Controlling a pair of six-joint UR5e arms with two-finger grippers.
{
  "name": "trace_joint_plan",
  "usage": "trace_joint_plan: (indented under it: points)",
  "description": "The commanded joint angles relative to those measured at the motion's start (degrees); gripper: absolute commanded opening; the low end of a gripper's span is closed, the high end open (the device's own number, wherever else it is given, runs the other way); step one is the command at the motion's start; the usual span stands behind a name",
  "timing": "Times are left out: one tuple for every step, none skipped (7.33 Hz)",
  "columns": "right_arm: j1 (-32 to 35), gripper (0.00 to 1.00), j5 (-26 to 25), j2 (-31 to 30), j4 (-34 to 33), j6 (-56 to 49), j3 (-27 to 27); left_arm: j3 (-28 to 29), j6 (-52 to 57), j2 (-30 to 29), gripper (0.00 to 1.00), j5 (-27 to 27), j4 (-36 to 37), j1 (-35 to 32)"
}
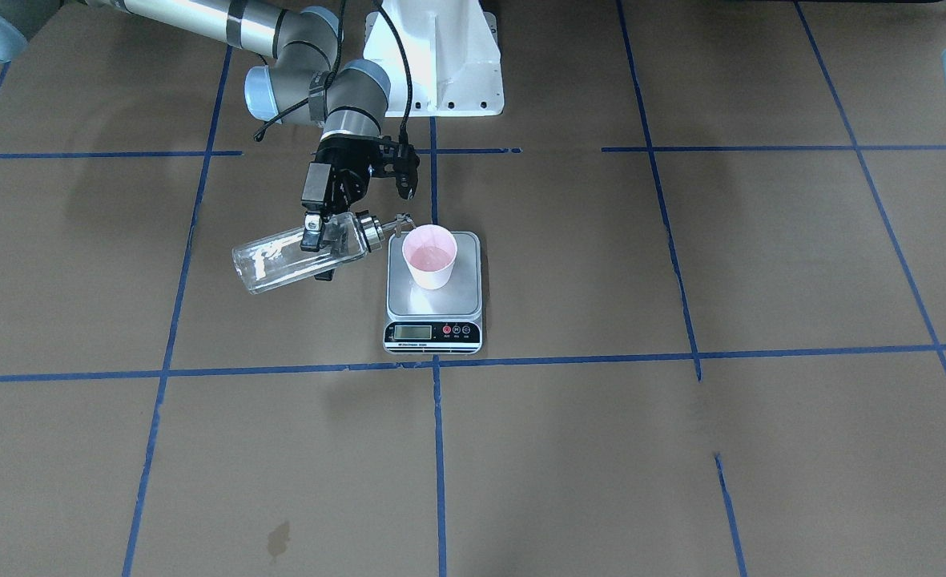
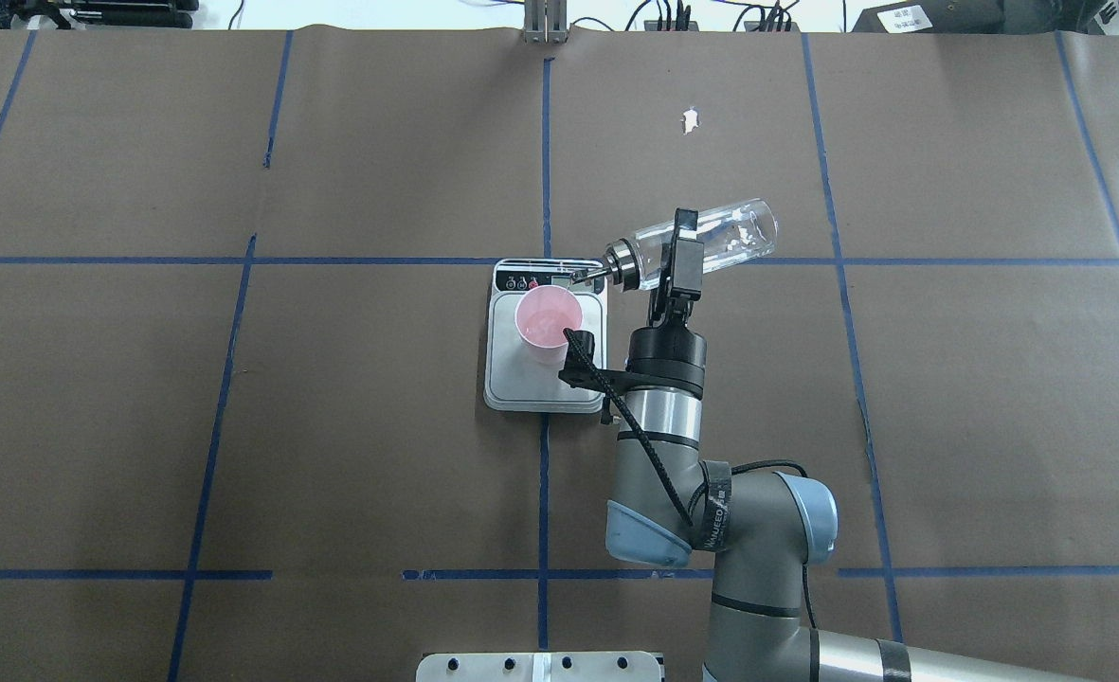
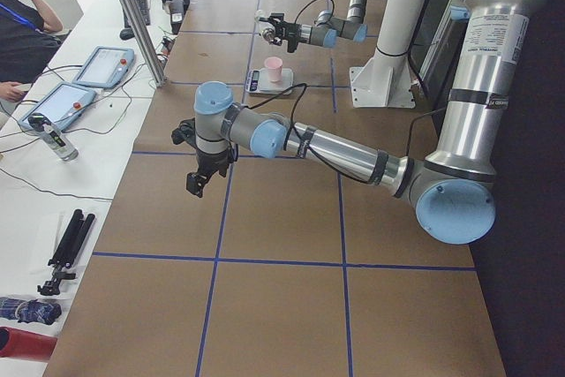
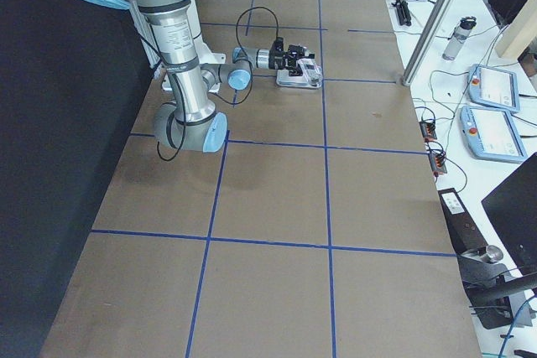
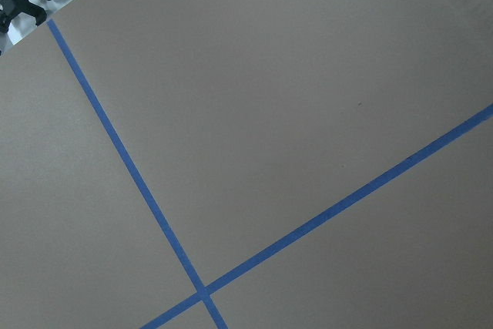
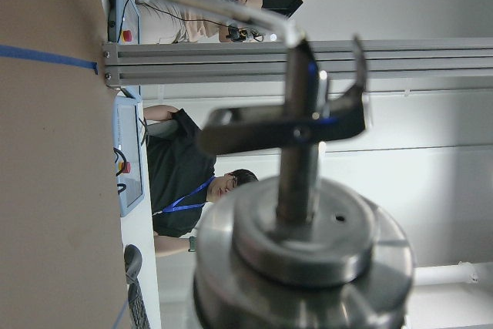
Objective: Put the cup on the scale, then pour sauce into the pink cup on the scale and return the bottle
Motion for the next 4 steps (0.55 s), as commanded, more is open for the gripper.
trace_joint_plan:
  points:
    - [-0.3,0.00,2.5,0.0,5.1,0.9,0.0,-0.2,0.0,0.0,1.00,0.0,0.1,0.0]
    - [-0.5,0.00,3.8,-0.1,8.9,0.9,-0.1,-0.2,0.0,0.0,1.00,0.0,0.1,0.0]
    - [-0.6,0.00,4.1,-0.2,10.6,0.9,-0.1,-0.2,0.0,0.0,1.00,-0.1,0.2,-0.1]
    - [-0.6,0.00,5.1,-0.4,12.8,3.1,-0.1,-0.3,0.0,0.0,1.00,-0.1,0.1,-0.2]
